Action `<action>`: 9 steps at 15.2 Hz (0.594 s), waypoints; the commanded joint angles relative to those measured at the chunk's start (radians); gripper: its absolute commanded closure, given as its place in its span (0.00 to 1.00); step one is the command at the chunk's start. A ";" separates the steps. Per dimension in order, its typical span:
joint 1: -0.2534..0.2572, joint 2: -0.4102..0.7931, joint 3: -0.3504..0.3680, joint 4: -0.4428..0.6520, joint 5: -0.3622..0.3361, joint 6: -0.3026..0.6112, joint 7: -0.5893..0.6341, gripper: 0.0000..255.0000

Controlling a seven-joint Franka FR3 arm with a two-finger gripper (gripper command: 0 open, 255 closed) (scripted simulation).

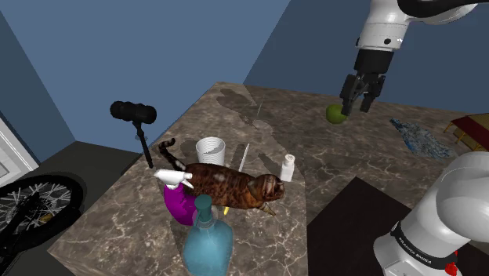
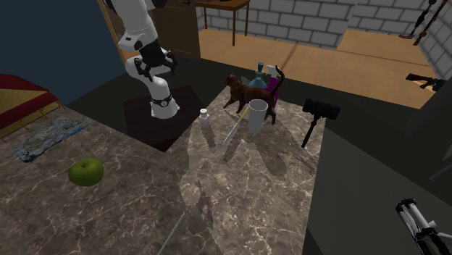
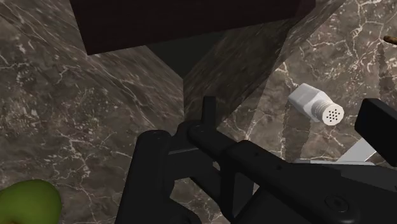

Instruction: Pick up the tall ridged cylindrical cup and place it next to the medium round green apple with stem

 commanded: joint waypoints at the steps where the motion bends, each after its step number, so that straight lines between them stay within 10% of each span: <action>1: 0.000 0.000 0.000 0.000 0.000 0.000 0.000 0.00; 9: 0.058 0.169 0.179 0.079 0.072 0.135 0.179 0.00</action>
